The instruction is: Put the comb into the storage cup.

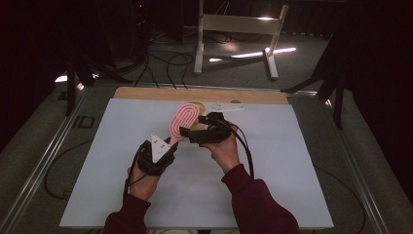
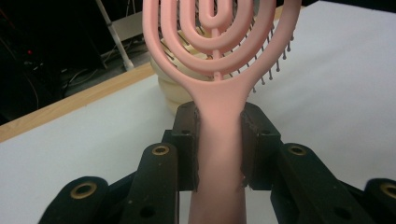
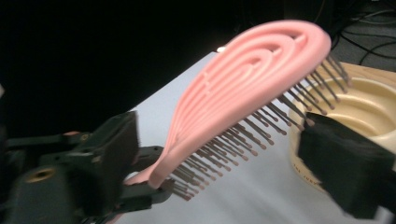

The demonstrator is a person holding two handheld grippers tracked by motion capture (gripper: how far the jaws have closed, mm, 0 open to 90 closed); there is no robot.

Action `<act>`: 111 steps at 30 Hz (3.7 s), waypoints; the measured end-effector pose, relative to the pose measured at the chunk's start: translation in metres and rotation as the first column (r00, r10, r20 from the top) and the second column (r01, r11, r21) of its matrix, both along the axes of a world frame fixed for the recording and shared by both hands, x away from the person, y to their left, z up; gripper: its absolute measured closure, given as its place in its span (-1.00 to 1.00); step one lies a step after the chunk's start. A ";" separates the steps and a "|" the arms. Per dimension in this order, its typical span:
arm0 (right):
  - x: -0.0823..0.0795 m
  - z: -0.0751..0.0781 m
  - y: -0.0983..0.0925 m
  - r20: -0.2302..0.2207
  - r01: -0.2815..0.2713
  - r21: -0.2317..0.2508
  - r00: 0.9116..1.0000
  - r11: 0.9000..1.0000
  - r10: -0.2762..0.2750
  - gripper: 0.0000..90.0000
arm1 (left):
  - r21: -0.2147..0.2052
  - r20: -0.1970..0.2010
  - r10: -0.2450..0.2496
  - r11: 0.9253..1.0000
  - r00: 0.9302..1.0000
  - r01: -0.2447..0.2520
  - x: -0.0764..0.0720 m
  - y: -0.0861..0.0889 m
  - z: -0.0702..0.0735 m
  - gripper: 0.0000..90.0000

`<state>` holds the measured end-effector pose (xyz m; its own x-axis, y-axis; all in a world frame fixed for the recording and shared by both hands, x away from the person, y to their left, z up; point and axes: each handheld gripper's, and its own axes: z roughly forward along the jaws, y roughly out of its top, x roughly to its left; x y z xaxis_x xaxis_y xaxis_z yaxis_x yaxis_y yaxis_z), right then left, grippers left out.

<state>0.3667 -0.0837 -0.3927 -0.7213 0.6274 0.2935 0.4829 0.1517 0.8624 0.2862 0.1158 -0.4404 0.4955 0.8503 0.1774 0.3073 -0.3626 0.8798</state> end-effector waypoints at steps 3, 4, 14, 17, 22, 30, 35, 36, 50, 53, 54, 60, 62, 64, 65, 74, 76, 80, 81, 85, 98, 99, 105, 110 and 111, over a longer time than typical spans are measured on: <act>0.001 -0.002 0.003 -0.033 -0.006 0.013 0.999 1.000 0.006 -0.40 | -0.007 0.005 0.002 1.000 1.000 -0.002 -0.001 -0.002 -0.001 0.58; 0.002 -0.002 0.004 -0.043 -0.013 0.021 0.999 1.000 0.014 -0.33 | -0.005 0.005 0.002 1.000 1.000 -0.002 -0.001 -0.003 -0.001 0.58; 0.003 -0.007 0.011 -0.111 -0.014 0.043 0.994 0.999 0.019 -0.04 | -0.015 0.016 0.013 1.000 1.000 -0.013 -0.002 -0.003 -0.003 0.58; 0.004 -0.008 0.012 -0.125 -0.018 0.050 0.992 0.999 0.025 0.02 | -0.015 0.017 0.010 1.000 1.000 -0.010 -0.003 -0.004 -0.002 0.57; 0.006 -0.009 0.013 -0.174 -0.018 0.068 0.984 0.998 0.030 0.10 | -0.017 0.021 0.017 1.000 1.000 -0.016 -0.002 -0.004 -0.003 0.57; 0.006 -0.007 0.016 -0.178 0.007 0.069 0.984 0.998 0.005 0.29 | -0.012 0.030 0.012 1.000 0.999 -0.012 -0.004 -0.005 -0.003 0.56; 0.004 -0.005 0.016 -0.183 -0.017 0.105 0.982 0.994 0.036 0.40 | -0.035 0.026 0.004 0.999 1.000 -0.004 -0.003 -0.003 -0.002 0.54; 0.003 -0.005 0.016 -0.179 -0.020 0.107 0.983 0.994 0.039 0.41 | -0.038 0.024 0.004 0.999 1.000 -0.003 -0.003 -0.003 -0.002 0.54; -0.002 0.000 0.019 -0.147 -0.019 0.103 0.988 0.994 0.034 0.44 | -0.095 0.016 -0.020 0.995 1.000 0.021 -0.001 0.003 0.001 0.10; -0.002 0.000 0.019 -0.140 -0.020 0.103 0.990 0.994 0.035 0.44 | -0.110 0.017 -0.028 0.993 0.999 0.030 0.000 0.004 0.002 -0.04; -0.002 0.000 0.019 -0.138 -0.020 0.105 0.990 0.994 0.035 0.44 | -0.117 0.012 -0.036 0.992 0.999 0.037 0.000 0.004 0.002 -0.13; -0.002 0.001 0.018 -0.131 -0.018 0.105 0.991 0.994 0.032 0.44 | -0.113 -0.003 -0.036 0.993 0.999 0.036 0.002 0.003 0.003 -0.67; -0.002 0.001 0.018 -0.130 -0.015 0.106 0.991 0.994 0.029 0.44 | -0.111 -0.010 -0.039 0.993 0.999 0.037 0.003 0.003 0.003 -0.75; -0.002 0.001 0.018 -0.129 -0.014 0.106 0.991 0.994 0.028 0.44 | -0.111 -0.010 -0.039 0.993 0.999 0.037 0.003 0.003 0.003 -0.86; -0.002 0.001 0.018 -0.129 -0.014 0.106 0.991 0.994 0.028 0.44 | -0.111 -0.010 -0.039 0.993 0.999 0.037 0.003 0.003 0.003 -0.86; -0.001 0.003 0.018 -0.117 -0.015 0.114 0.993 0.993 0.028 0.44 | -0.121 -0.017 -0.037 0.992 0.999 0.035 0.003 0.014 0.007 -1.00; -0.001 0.004 0.018 -0.112 -0.018 0.113 0.993 0.993 0.031 0.44 | -0.124 -0.014 -0.036 0.992 0.999 0.034 0.003 0.016 0.008 -1.00; 0.000 0.006 0.020 -0.107 -0.020 0.119 0.994 0.993 0.033 0.43 | -0.130 -0.012 -0.043 0.991 0.999 0.041 0.002 0.020 0.010 -1.00; 0.000 0.006 0.020 -0.105 -0.020 0.121 0.994 0.993 0.033 0.43 | -0.129 -0.013 -0.043 0.991 0.999 0.041 0.002 0.021 0.011 -1.00; 0.002 0.008 0.019 -0.101 -0.015 0.125 0.995 0.992 0.028 0.43 | -0.134 -0.007 -0.034 0.990 0.999 0.033 0.001 0.027 0.012 -1.00; 0.008 0.017 0.015 -0.081 -0.007 0.152 0.997 0.988 0.019 0.43 | -0.141 0.021 -0.031 0.989 0.999 0.034 -0.003 0.040 0.017 -1.00; 0.008 0.018 0.015 -0.081 -0.006 0.154 0.997 0.988 0.018 0.43 | -0.137 0.020 -0.032 0.990 0.999 0.034 -0.004 0.041 0.017 -1.00; 0.013 0.020 0.012 -0.067 0.003 0.164 0.998 0.986 0.008 0.43 | -0.146 0.035 -0.028 0.989 0.999 0.033 -0.007 0.051 0.016 -1.00; 0.017 0.021 0.008 -0.063 0.013 0.184 0.998 0.983 -0.001 0.43 | -0.156 0.055 -0.029 0.987 0.998 0.037 -0.011 0.059 0.018 -1.00; 0.017 0.021 0.008 -0.063 0.013 0.184 0.998 0.983 -0.001 0.43 | -0.156 0.055 -0.029 0.987 0.998 0.037 -0.011 0.059 0.018 -1.00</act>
